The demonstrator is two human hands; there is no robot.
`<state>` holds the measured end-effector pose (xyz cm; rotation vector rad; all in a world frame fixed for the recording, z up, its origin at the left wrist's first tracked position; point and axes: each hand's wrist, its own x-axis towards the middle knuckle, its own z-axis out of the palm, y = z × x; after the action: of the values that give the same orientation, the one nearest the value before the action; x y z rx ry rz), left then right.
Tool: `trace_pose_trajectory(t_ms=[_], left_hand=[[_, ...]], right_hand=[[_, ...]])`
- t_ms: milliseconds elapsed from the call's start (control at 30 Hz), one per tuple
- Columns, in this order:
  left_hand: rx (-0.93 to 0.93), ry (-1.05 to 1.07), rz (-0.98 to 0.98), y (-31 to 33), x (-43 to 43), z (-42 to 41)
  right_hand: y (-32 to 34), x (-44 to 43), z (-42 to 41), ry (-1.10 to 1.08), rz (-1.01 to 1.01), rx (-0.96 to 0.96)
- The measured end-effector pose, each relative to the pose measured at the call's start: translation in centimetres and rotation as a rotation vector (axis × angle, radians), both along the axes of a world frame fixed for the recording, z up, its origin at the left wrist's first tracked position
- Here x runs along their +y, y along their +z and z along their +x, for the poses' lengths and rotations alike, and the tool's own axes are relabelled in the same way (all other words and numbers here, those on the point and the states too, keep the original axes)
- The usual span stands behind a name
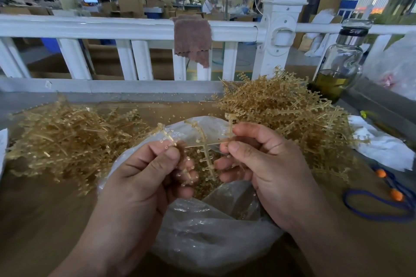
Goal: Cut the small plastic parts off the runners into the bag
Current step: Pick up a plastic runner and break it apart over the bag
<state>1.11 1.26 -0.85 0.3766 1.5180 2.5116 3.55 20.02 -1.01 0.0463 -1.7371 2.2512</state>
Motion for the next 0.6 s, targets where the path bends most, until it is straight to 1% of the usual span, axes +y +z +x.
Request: trace_pose_trajectory(t_ms=[67, 167, 300, 433, 533, 600], left_hand=[[0.009, -0.012, 0.009, 0.1, 0.1, 0.1], [-0.010, -0.028, 0.031, 0.3, 0.1, 0.1], [-0.063, -0.030, 0.064, 0.4, 0.1, -0.2], [-0.087, -0.040, 0.086, 0.5, -0.2, -0.2], [-0.097, -0.046, 0.098, 0.6, -0.3, -0.1], [-0.101, -0.032, 0.105, 0.7, -0.3, -0.2]], right_hand=[[-0.1, 0.2, 0.2, -0.045, 0.169, -0.015], [0.2, 0.8, 0.6, -0.139, 0.551, -0.038], [1.9, 2.2, 1.2, -0.302, 0.883, -0.128], [4.5, 4.4, 2.6, -0.399, 1.354, -0.211], [4.8, 6.7, 4.1, -0.404, 1.633, -0.339], [3.9, 8.3, 5.1, -0.377, 1.778, -0.492]])
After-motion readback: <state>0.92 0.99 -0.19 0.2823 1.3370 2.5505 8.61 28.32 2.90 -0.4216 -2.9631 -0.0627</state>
